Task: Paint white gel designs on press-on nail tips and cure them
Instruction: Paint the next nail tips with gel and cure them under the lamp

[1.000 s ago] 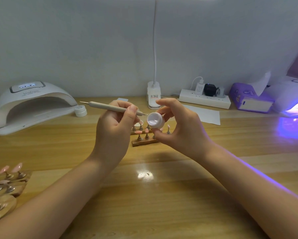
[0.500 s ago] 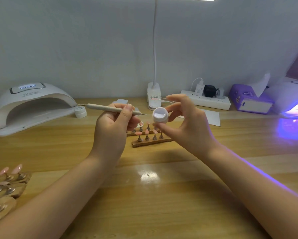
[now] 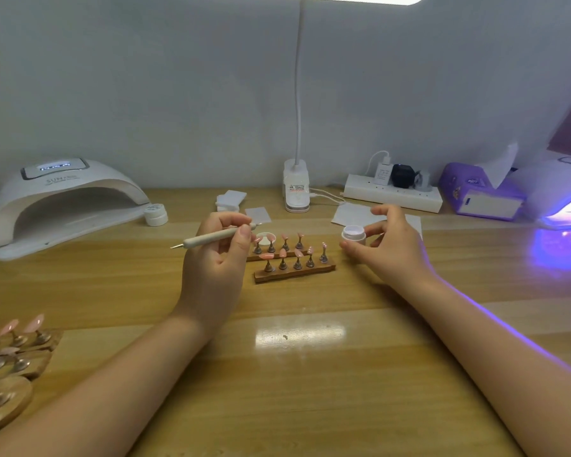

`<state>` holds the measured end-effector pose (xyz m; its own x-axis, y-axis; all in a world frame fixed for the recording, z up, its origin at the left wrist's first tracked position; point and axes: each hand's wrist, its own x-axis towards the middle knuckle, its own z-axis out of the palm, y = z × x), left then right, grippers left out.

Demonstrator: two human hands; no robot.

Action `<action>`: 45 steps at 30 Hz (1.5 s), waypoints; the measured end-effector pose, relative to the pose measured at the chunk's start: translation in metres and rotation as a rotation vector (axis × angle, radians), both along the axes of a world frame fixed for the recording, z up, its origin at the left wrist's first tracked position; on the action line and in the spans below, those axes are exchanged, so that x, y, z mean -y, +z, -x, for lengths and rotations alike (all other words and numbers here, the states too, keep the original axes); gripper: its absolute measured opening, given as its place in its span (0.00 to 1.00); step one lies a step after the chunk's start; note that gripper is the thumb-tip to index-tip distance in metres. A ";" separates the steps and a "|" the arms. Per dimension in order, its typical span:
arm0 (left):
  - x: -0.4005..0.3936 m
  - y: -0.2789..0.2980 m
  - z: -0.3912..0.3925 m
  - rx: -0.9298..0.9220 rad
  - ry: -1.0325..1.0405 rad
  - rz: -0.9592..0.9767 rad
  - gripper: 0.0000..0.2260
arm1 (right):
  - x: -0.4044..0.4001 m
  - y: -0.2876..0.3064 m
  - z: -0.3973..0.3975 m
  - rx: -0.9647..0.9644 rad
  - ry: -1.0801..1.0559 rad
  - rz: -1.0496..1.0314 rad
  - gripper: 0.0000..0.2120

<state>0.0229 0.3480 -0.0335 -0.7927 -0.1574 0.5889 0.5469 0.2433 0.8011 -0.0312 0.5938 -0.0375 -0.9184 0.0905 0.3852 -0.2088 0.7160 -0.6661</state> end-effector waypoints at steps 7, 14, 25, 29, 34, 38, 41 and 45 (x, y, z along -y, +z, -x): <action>0.002 -0.005 0.002 -0.002 -0.003 0.032 0.04 | -0.001 -0.008 0.000 0.077 -0.014 -0.053 0.32; 0.002 -0.006 0.002 0.003 0.013 0.060 0.05 | 0.007 -0.002 -0.006 -0.013 -0.023 -0.169 0.29; 0.000 -0.007 0.002 0.048 0.041 0.123 0.05 | 0.051 0.003 -0.037 -0.173 0.112 -0.472 0.12; -0.003 -0.006 0.002 0.077 0.038 0.143 0.04 | 0.050 0.001 -0.035 -0.124 0.060 -0.453 0.12; -0.003 -0.007 0.001 0.104 0.002 0.140 0.04 | 0.051 -0.004 -0.030 -0.076 0.069 -0.400 0.14; -0.004 -0.007 0.000 0.109 -0.029 0.159 0.06 | 0.050 -0.006 -0.028 -0.062 0.077 -0.392 0.14; -0.002 -0.009 0.001 0.121 -0.045 0.155 0.06 | 0.051 -0.007 -0.028 -0.033 0.079 -0.350 0.12; -0.003 -0.008 0.001 0.131 -0.069 0.108 0.04 | 0.051 -0.006 -0.027 -0.010 0.088 -0.357 0.11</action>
<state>0.0221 0.3514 -0.0417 -0.8706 -0.0415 0.4902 0.4577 0.2970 0.8380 -0.0037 0.5427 -0.0433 -0.9128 -0.1302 0.3871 -0.2849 0.8821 -0.3752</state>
